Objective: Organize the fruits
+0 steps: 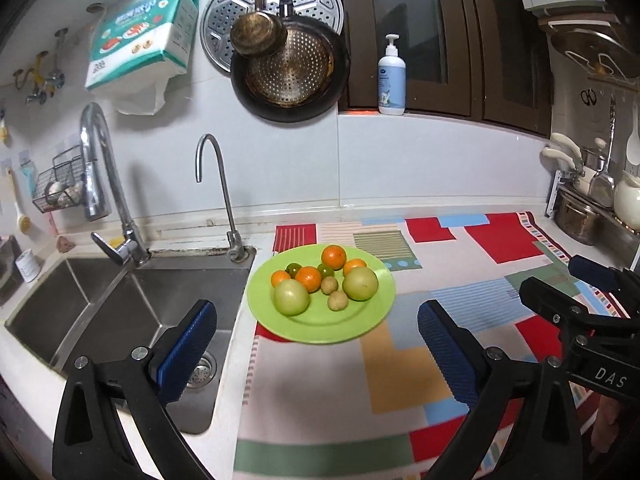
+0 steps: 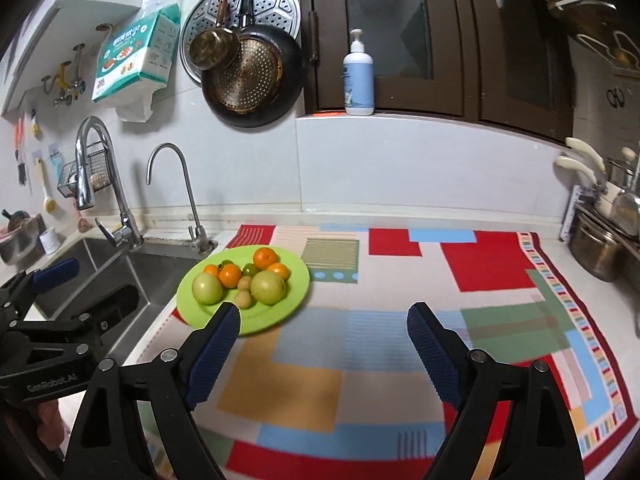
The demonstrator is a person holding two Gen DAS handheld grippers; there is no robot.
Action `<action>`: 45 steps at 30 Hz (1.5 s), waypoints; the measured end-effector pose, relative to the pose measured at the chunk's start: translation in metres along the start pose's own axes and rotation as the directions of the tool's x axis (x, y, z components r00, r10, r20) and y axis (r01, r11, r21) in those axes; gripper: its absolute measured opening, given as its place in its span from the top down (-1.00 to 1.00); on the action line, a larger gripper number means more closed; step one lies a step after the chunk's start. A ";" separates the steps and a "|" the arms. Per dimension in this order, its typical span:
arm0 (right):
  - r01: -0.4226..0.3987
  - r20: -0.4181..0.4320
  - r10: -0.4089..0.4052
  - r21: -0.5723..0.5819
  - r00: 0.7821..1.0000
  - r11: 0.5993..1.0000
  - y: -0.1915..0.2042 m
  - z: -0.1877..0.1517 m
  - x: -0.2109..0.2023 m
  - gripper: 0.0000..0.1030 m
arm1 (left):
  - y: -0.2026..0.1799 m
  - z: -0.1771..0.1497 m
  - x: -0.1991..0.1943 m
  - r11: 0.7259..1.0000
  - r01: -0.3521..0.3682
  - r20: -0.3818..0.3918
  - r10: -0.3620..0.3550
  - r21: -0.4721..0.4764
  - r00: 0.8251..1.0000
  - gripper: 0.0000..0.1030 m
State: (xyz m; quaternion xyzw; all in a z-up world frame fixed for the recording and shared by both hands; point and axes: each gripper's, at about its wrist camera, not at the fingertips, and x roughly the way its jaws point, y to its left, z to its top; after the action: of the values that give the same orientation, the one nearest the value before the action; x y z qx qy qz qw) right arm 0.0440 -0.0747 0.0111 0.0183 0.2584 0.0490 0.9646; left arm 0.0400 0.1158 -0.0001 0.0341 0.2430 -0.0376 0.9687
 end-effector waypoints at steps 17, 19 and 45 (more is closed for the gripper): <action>0.004 0.013 -0.004 0.007 1.000 1.000 -0.024 -0.034 -0.079 -0.69 | -0.032 -0.027 -0.072 1.000 -0.004 0.018 0.004 0.007 1.000 -1.00; 0.004 0.015 -0.004 0.008 1.000 1.000 -0.026 -0.037 -0.085 -0.69 | -0.034 -0.029 -0.077 1.000 -0.007 0.020 0.007 0.008 1.000 -1.00; -0.003 0.052 0.003 -0.004 0.999 1.000 -0.029 -0.053 -0.127 -0.69 | -0.045 -0.041 -0.120 0.999 -0.044 0.069 0.042 0.024 0.997 -1.00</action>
State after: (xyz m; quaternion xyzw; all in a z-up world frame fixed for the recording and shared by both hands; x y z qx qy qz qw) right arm -0.0894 -0.1164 0.0270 0.0180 0.2330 0.0505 0.9710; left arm -0.0890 0.0808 0.0185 0.0503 0.2083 -0.0208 0.9766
